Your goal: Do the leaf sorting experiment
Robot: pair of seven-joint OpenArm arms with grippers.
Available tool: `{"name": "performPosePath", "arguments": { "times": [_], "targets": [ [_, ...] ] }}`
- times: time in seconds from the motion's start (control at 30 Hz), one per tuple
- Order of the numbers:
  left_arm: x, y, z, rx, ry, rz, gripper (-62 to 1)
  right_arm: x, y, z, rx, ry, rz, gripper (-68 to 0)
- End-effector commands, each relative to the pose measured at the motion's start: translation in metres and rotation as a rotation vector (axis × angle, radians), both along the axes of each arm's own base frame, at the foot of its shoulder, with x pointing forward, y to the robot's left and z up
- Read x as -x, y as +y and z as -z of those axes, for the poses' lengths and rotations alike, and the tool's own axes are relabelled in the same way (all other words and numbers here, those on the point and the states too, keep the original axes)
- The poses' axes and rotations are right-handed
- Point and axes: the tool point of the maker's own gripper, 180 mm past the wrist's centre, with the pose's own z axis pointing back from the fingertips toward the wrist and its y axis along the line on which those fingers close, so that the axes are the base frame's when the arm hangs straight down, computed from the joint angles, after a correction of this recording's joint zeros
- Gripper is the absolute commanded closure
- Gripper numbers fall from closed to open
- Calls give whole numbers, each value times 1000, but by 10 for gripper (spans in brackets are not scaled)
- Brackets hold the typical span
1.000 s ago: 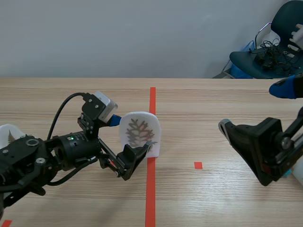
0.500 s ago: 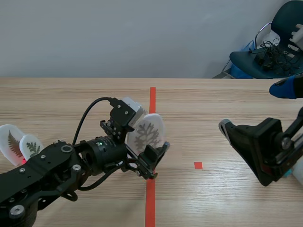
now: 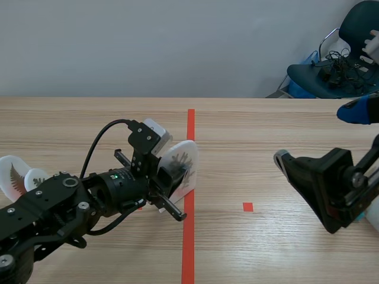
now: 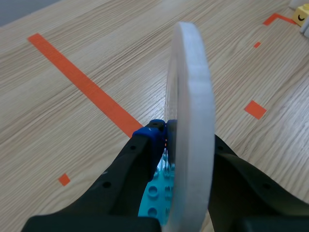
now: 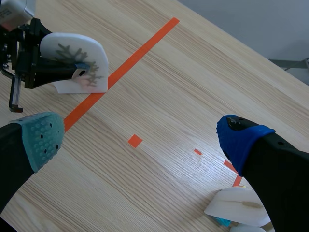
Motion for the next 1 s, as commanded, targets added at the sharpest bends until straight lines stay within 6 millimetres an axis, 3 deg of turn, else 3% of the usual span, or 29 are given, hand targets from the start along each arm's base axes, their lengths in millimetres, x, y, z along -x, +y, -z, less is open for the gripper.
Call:
{"name": "performPosePath", "arguments": {
  "times": [0.0,0.17,0.3,0.57,0.7,0.97],
  "targets": [
    [-6,3,-30,53,-49,-23,-90,-4,-3,-5,-2,-24,8,-679],
    [2,32,-64,81,-68,-98,-90,-4,-3,-5,-2,-24,8,-679],
    [15,69,-74,92,-50,-206,-90,-4,-3,-5,0,-21,9,-679],
    [36,162,-61,92,-22,-522,-90,-4,-3,-4,1,-19,10,-679],
    [33,179,-57,86,-32,-567,-90,-4,-3,-4,1,-19,10,-679],
    [19,210,-32,74,-31,-674,-90,-4,-3,-4,1,-19,10,-679]
  ]
}}
